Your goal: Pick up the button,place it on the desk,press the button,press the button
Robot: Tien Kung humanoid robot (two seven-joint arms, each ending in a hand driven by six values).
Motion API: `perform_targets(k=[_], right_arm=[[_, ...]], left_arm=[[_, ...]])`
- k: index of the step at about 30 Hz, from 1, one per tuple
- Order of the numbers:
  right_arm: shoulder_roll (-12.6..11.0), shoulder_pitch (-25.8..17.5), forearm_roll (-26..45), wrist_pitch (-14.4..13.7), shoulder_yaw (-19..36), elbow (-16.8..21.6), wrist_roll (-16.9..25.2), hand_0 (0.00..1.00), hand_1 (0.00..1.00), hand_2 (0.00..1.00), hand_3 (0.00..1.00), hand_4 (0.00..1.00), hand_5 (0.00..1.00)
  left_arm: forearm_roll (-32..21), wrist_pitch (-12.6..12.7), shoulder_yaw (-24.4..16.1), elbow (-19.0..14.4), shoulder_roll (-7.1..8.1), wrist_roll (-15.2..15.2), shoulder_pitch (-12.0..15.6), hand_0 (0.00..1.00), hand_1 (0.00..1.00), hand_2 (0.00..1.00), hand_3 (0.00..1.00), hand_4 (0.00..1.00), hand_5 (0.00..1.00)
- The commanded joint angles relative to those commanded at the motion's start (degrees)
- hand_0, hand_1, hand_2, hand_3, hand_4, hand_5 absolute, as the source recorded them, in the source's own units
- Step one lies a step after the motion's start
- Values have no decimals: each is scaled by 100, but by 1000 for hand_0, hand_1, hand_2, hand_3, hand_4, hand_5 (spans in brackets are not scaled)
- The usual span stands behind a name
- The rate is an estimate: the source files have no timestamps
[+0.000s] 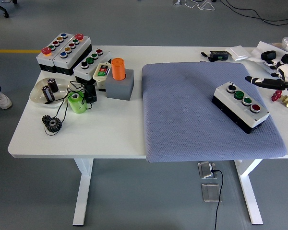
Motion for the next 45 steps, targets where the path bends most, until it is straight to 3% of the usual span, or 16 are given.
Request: perform_targets(k=[9,15,18,21,27,34,35,40,41,45], right_arm=[[455,14,-931,315,32,-73,-346,998,977,998,998,946,352],[858,153,-978,376,-147,-560,-379,998,978,998,998,954,334],[894,164,-984,377,-165,-614,-380,998,980,998,998,959,342],[1229,278,-1181,400,-249,-1174,-447,998,980,998,998,959,342],[1496,410,-1852,552,-288,-1559,-518,998,976,998,998,961,338],[1717,605,-1992,715,-384,-1971,-518,998,966,998,998,965,336],[1732,620,-2004,728,-394,-2011,-518,974,907,944,982,967,332],[1853,734,-2108,797,-500,-2365,-518,974,907,944,982,967,332],[1868,744,-2121,793,-513,-2407,-518,782,685,744,909,973,331],[1918,784,-2182,771,-585,-2569,-518,782,685,744,909,973,331]], left_arm=[[-60,-10,62,0,6,-21,14,660,704,721,519,331,961],[-14,-9,55,0,11,1,-10,661,704,722,519,329,958],[-5,-8,48,0,10,3,-11,661,705,721,518,329,957],[-19,-8,75,0,-1,3,11,661,705,721,518,329,957],[0,-13,120,0,9,11,38,661,705,721,519,331,958],[2,-9,113,0,8,15,40,661,705,721,519,335,963],[-4,-9,117,0,7,14,42,662,705,721,520,335,963],[-31,-13,141,0,8,7,49,662,705,721,520,335,963],[-26,-14,141,0,8,8,49,663,706,721,520,335,962],[-71,-17,188,0,14,-2,44,663,706,721,520,335,962]])
